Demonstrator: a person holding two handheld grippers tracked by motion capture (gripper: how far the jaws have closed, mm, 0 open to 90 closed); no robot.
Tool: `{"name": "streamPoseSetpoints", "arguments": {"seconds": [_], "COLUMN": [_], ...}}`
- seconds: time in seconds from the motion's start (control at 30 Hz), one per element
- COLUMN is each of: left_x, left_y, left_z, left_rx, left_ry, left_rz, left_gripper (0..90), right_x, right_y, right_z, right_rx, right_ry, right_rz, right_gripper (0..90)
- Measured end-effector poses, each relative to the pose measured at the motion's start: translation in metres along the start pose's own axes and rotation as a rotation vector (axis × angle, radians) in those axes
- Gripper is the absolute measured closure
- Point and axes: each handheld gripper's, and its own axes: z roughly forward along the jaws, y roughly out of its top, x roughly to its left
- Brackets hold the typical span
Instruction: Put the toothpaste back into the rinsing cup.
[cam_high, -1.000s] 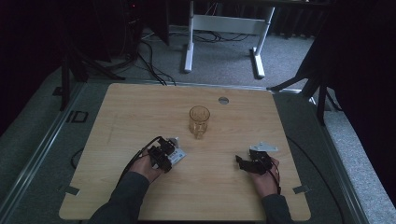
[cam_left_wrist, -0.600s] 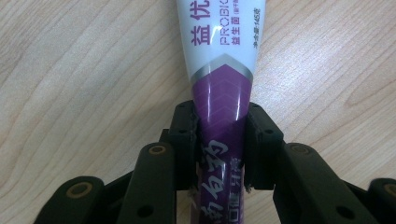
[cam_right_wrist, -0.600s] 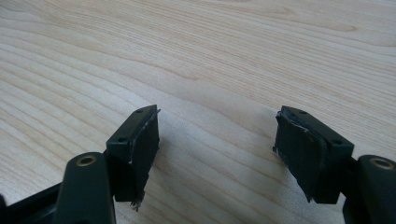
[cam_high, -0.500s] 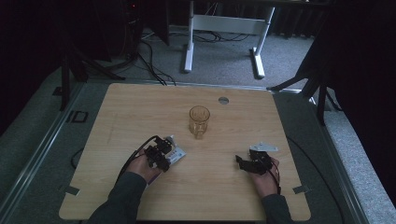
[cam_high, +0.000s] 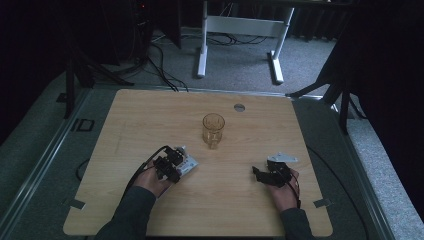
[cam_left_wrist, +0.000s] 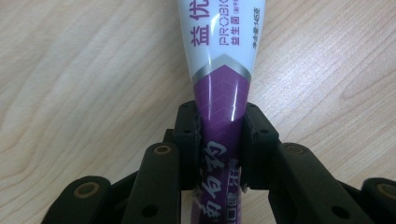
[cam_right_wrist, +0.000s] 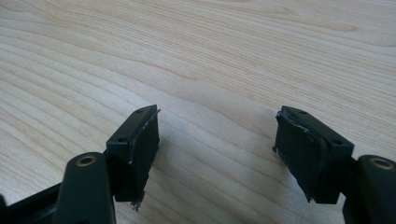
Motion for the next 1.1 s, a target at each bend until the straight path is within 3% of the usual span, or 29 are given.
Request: {"name": "streamPoseSetpoints", "arguments": {"seconds": [0.4, 0.57, 1.1], "left_x": [0.005, 0.005, 0.001], "left_y": [-0.002, -0.002, 0.001], "left_z": [-0.012, -0.014, -0.019], "left_rx": [-0.044, -0.083, -0.138], "left_ry": [0.008, -0.012, -0.035], "left_rz": [-0.029, -0.055, -0.070], "left_gripper": [71.7, 71.7, 71.7], "right_x": [0.000, 0.000, 0.000], "right_y": [0.000, 0.000, 0.000], "right_z": [0.000, 0.000, 0.000], "right_rx": [0.000, 0.000, -0.002], "right_ry": [0.000, 0.000, 0.000], "right_rz": [0.001, 0.001, -0.001], "right_gripper": [30.1, 30.2, 30.1]}}
